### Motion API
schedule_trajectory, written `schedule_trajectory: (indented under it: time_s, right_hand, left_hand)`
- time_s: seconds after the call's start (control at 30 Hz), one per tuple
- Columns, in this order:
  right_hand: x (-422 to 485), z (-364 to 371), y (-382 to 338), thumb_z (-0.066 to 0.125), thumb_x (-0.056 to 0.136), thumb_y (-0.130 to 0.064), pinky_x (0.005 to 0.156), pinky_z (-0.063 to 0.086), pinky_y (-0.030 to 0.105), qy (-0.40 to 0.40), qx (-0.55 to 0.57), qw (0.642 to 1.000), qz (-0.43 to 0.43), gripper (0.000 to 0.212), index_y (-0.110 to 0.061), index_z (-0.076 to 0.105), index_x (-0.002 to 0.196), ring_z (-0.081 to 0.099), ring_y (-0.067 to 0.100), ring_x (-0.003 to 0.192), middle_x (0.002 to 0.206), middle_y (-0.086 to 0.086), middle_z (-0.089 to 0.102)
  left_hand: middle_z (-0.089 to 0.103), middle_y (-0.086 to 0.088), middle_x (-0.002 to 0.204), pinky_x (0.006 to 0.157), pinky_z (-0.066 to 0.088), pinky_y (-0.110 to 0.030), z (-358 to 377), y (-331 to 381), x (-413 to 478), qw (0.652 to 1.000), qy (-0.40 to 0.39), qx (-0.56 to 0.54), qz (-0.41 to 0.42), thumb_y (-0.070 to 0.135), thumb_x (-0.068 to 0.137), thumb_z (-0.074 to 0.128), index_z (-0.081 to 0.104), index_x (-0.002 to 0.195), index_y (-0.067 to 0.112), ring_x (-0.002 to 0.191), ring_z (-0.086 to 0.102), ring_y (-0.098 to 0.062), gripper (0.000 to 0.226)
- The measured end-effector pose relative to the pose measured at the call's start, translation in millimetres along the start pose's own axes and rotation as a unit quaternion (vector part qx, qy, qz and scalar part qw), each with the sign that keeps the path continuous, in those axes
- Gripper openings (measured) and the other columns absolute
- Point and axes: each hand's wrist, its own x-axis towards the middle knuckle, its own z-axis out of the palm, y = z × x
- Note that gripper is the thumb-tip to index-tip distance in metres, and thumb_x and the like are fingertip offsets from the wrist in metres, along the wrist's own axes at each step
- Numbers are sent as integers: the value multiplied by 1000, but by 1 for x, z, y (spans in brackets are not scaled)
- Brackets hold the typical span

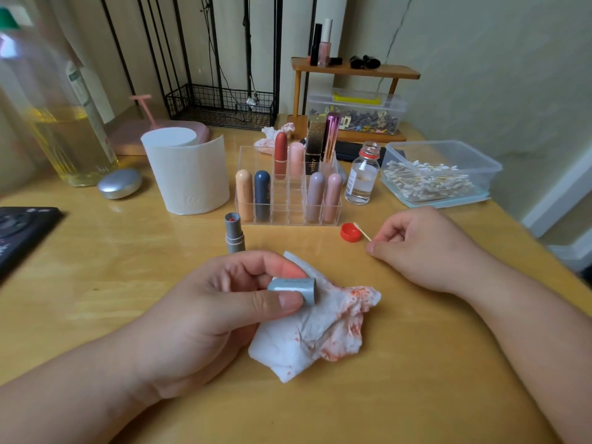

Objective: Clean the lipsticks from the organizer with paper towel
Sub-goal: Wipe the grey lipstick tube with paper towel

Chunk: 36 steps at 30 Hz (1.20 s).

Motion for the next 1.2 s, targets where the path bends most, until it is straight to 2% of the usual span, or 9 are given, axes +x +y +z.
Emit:
schedule_trajectory:
  time_s: [0.2, 0.53, 0.67, 0.73, 0.8, 0.9, 1.03, 1.1, 1.2]
  right_hand:
    - [9, 8, -2, 77, 80, -34, 54, 48, 28, 22, -43, 998, 33, 21, -18, 70, 69, 61, 16, 59, 64, -3, 68]
    - [9, 6, 0, 81, 76, -38, 53, 48, 30, 10, -40, 999, 34, 23, -20, 69, 69, 59, 14, 55, 64, -2, 68]
    - [2, 1, -4, 82, 77, -39, 46, 36, 23, 64, 75, 995, -30, 29, -14, 68, 71, 45, 9, 44, 52, -6, 59]
    - [-10, -5, -14, 81, 74, -48, 48, 37, 21, 4, 231, 970, -76, 41, -9, 70, 74, 48, 10, 50, 57, 0, 60]
    - [-26, -6, -25, 81, 66, -58, 58, 47, 27, -176, 362, 913, -70, 60, -4, 72, 89, 61, 19, 70, 79, 12, 70]
    - [-43, 3, -35, 84, 70, -42, 82, 53, 34, -379, 398, 835, -30, 59, -1, 68, 109, 68, 28, 98, 105, 19, 72]
    - [-51, 20, -41, 73, 78, -2, 84, 52, 39, -416, 448, 791, 34, 46, 6, 60, 121, 68, 32, 103, 113, 24, 69]
    - [-50, 22, -41, 70, 78, 1, 78, 55, 34, -405, 465, 787, 42, 41, 9, 62, 118, 70, 29, 93, 105, 23, 70]
    - [-45, 15, -40, 66, 79, -3, 93, 53, 40, -354, 496, 792, 45, 44, 9, 61, 121, 66, 37, 106, 116, 28, 67]
  left_hand:
    - [66, -23, 91, 77, 57, -35, 1, 0, 0, 1000, -3, 1, 0, 7, 69, 76, 71, 95, 0, 84, 66, -32, 27]
    - [68, -23, 95, 81, 56, -38, -1, 1, 0, 999, -7, -36, -9, 6, 70, 74, 72, 96, 1, 87, 67, -33, 27]
    - [70, -20, 95, 79, 57, -35, -4, 4, 0, 998, -20, -63, -17, 8, 73, 71, 72, 97, 2, 86, 69, -30, 25]
    - [69, -20, 94, 79, 57, -36, -4, 5, 0, 997, -20, -71, -19, 9, 72, 70, 72, 97, 2, 86, 69, -31, 26]
    - [70, -20, 93, 77, 57, -37, -3, 5, 0, 997, -26, -77, -15, 8, 73, 69, 71, 98, 2, 85, 69, -31, 26]
    - [67, -24, 100, 81, 55, -40, -3, 3, 0, 998, -23, -55, 1, 9, 73, 74, 71, 102, 2, 88, 67, -32, 30]
    - [66, -26, 105, 85, 54, -43, -3, 3, 1, 999, -23, -46, 17, 10, 76, 76, 71, 102, 5, 94, 65, -35, 27]
    - [68, -21, 103, 85, 55, -42, -4, 3, 1, 998, -20, -55, 35, 13, 75, 81, 70, 103, 6, 95, 65, -34, 31]
    - [69, -18, 98, 78, 57, -38, -6, 3, 2, 996, -1, -61, 59, 21, 73, 85, 69, 106, 6, 84, 67, -30, 40]
